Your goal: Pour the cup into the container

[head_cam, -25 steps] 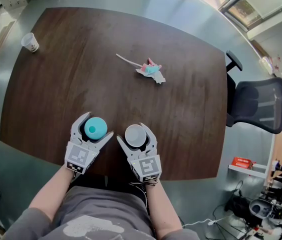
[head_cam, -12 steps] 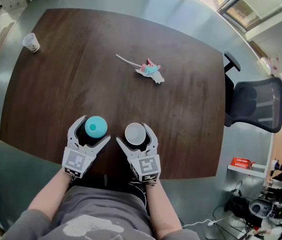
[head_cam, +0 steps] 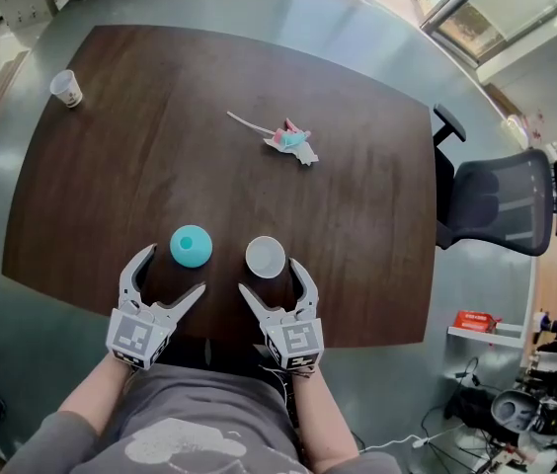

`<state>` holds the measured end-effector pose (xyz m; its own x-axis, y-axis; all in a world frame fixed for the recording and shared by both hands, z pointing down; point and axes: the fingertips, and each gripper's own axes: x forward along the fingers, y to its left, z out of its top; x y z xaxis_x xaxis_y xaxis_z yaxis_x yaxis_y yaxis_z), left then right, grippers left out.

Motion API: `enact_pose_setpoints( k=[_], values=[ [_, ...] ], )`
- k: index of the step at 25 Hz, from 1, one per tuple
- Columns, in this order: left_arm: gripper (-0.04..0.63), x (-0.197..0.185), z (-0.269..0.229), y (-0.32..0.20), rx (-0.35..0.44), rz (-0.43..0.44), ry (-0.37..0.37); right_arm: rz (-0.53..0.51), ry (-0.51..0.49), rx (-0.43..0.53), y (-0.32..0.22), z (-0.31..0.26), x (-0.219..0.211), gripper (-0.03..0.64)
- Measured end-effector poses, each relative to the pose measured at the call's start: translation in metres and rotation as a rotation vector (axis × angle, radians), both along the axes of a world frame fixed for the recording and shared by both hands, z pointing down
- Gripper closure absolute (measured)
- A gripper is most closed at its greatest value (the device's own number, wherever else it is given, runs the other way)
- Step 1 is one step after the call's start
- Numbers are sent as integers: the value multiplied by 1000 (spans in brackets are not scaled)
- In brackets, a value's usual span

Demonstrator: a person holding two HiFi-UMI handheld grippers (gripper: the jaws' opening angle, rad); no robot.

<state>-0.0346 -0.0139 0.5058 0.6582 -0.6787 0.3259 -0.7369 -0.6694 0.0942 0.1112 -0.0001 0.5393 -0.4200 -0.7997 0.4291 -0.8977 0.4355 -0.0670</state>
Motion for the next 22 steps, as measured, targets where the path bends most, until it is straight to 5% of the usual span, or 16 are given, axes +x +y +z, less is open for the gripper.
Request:
enact_pose_setpoints(
  k=[12, 16, 22],
  values=[
    [151, -14, -85, 7, 43, -10, 126, 46, -44, 179, 27, -98, 14, 197],
    [228, -5, -110, 12, 14, 36, 196, -23, -93, 221, 28, -134, 2, 277],
    [417, -2, -142, 12, 93, 30, 198, -56, -141, 286, 25, -174, -17, 383]
  ],
)
